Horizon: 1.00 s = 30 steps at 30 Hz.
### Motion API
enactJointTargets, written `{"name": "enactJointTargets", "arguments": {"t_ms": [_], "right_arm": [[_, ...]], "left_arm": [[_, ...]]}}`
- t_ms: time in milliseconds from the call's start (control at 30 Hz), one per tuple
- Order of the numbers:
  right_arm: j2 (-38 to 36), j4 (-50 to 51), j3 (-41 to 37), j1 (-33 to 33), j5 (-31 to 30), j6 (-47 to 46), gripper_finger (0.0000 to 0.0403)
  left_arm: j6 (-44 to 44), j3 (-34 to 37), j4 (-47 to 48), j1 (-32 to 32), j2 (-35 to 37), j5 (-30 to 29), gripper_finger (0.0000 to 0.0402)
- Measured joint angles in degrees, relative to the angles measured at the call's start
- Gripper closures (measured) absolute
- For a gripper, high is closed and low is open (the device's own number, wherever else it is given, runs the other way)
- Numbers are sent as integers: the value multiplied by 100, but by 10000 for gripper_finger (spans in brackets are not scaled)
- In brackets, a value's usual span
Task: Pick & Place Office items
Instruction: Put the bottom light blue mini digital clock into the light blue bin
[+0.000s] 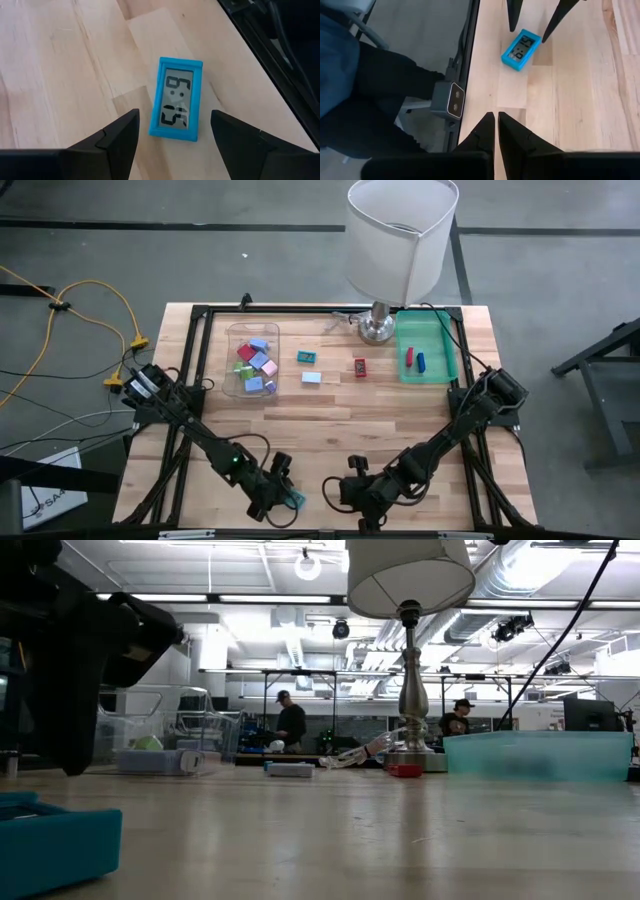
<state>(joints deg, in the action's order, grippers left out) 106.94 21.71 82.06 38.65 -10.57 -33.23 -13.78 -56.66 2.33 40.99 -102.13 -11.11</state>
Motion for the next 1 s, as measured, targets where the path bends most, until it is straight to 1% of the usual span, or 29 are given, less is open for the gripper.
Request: {"name": "enactJointTargets", "arguments": {"t_ms": [300, 433, 533, 800, 867, 1000], "right_arm": [[0, -9, 0, 0, -2, 0, 394], [0, -10, 0, 0, -2, 0, 394], [0, -13, 0, 0, -2, 0, 394], [0, -57, 0, 0, -2, 0, 394], [0, -58, 0, 0, -2, 0, 394], [0, -63, 0, 0, -2, 0, 394]], "left_arm": [[-24, 4, 2, -2, -1, -4, 163], [-105, 11, -22, 15, -161, 2, 163], [-109, 15, -135, 20, -337, 24, 163], [-9, 9, -416, 17, -358, 26, 164], [-2, 9, -378, 17, -358, 26, 171], [0, 11, -373, 17, -358, 28, 203]]}}
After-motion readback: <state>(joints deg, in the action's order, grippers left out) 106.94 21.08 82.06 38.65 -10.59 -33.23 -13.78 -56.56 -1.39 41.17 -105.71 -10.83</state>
